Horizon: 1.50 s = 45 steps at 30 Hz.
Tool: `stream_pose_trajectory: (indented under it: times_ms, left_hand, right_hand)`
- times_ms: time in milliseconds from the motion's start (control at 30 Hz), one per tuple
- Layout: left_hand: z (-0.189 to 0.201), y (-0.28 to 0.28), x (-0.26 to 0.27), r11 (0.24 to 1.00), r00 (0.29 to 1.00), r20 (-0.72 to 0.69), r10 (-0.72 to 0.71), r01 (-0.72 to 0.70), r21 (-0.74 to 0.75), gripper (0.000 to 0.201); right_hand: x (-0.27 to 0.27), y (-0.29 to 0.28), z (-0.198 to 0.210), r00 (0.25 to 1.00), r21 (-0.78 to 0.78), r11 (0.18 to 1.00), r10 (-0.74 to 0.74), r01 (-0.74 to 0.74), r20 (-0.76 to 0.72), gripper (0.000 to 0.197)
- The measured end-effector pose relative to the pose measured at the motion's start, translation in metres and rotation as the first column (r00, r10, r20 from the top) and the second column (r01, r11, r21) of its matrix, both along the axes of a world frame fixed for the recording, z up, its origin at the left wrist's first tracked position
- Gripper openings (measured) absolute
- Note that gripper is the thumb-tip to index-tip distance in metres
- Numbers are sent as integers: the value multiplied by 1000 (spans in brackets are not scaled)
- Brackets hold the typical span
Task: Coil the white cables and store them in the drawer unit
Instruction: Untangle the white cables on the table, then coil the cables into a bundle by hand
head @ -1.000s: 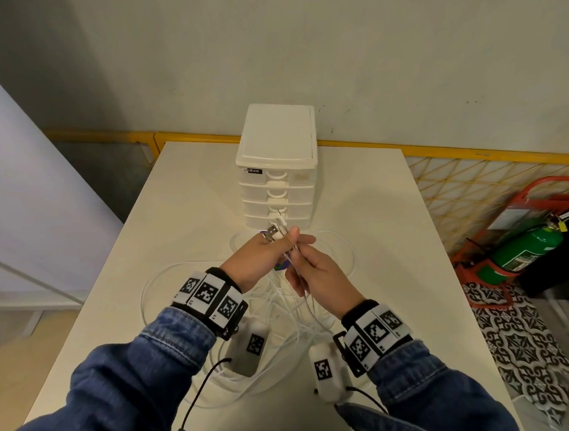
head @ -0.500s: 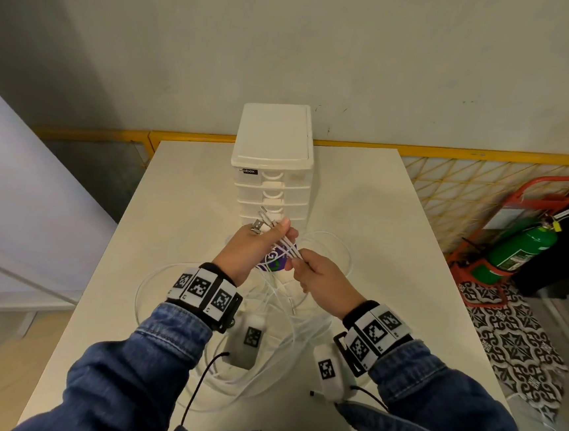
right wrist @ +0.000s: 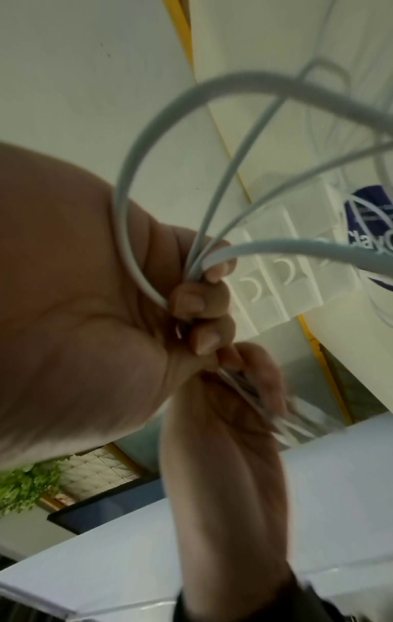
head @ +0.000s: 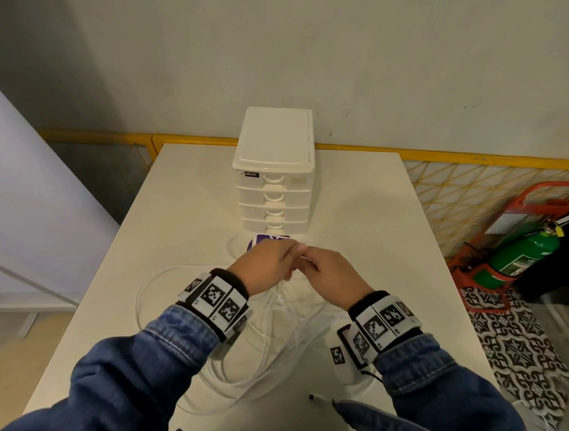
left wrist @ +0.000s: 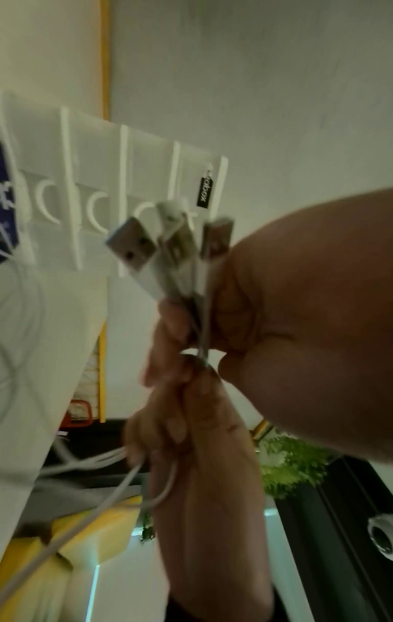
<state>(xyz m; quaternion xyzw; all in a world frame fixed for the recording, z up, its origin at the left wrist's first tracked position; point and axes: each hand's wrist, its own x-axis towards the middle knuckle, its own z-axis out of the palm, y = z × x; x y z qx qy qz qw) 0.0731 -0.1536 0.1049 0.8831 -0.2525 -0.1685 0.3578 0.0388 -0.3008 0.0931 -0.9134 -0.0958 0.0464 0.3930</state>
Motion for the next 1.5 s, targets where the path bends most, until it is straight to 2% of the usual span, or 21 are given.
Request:
stream_pose_trajectory:
  times_ms: [100, 167, 233, 300, 367, 433, 533, 667, 767, 833, 933, 1000, 1067, 1133, 1167, 1200, 1233, 1300, 1367, 1400, 1500]
  left_hand:
    - [1, 1, -1, 999, 996, -83, 45, -43, 28, 56]
    - [9, 1, -2, 999, 984, -173, 45, -44, 8, 64]
    - [17, 2, -3, 994, 965, -262, 14, -41, -97, 62]
    - [26, 5, -4, 958, 941, -337, -20, -78, -274, 54]
    - [36, 8, -3, 866, 910, -412, -42, -172, -470, 48]
    - [47, 6, 1, 764, 881, -463, -91, -237, -600, 43]
    - [62, 2, 4, 622, 844, -512, -159, -317, -716, 45]
    - [84, 7, 7, 342, 795, -517, -317, -412, -844, 58]
    - [100, 9, 7, 250, 788, -446, -425, -372, -894, 58]
    - [105, 4, 7, 195, 793, -389, -468, -337, -921, 49]
    - [104, -3, 9, 100, 858, -367, -360, -356, -929, 34]
    - [98, -3, 16, 44, 903, -372, -214, -372, -927, 30]
    - [91, 0, 25, 31, 925, -377, -50, -376, -926, 28]
    - [82, 3, 32, 50, 921, -380, 89, -385, -921, 27]
    - [76, 4, 34, 92, 916, -369, 156, -386, -918, 27]
    - [70, 6, 35, 166, 911, -343, 228, -384, -908, 27]
    - [64, 8, 35, 272, 908, -292, 300, -375, -886, 26]
    - [50, 13, 35, 525, 912, -122, 392, -330, -784, 26]
    - [35, 19, 37, 733, 934, 8, 356, -274, -623, 27]
    - [29, 21, 36, 802, 953, 17, 302, -244, -546, 28]
    - [17, 19, 28, 939, 989, -25, 144, -145, -313, 29]
  right_hand:
    - [4, -9, 5, 998, 73, 996, -59, 57, 24, 10]
    - [5, -14, 10, 999, 120, 992, -47, 45, 14, 21]
    - [6, -21, 16, 998, 184, 982, -54, 47, 33, 27]
    - [7, -27, 19, 996, 254, 966, -66, 50, 53, 22]
    - [6, -28, 17, 994, 293, 955, -78, 52, 76, 13]
    - [5, -23, 14, 990, 347, 935, -110, 71, 93, 17]
    - [7, -14, 6, 984, 359, 930, -135, 85, 118, 22]
    - [8, -13, -14, 993, 252, 965, -95, 75, 68, 26]
    - [2, -7, -32, 998, 192, 980, -56, 56, -6, 21]
    - [-2, 1, -39, 998, 152, 988, -15, 25, -67, 24]
    - [-6, 14, -40, 991, 86, 996, 29, -18, -132, 25]
    - [-9, 18, -34, 987, 37, 997, 75, -70, -141, 18]
    - [-14, 19, -24, 982, -42, 986, 155, -160, -112, 15]
    - [-18, 20, -17, 970, -126, 964, 224, -235, -96, 15]
    - [-19, 21, -16, 965, -151, 954, 249, -259, -83, 20]
    - [-21, 20, -15, 960, -164, 946, 271, -278, -67, 24]
    - [-21, 18, -16, 958, -166, 943, 284, -288, -45, 26]
    - [-23, 12, -16, 958, -145, 949, 285, -281, 9, 28]
    - [-23, 4, -13, 963, -122, 962, 257, -245, 86, 35]
    - [-23, 0, -10, 964, -103, 970, 232, -219, 133, 40]
    - [-19, -10, 3, 954, 11, 990, 132, -140, 269, 39]
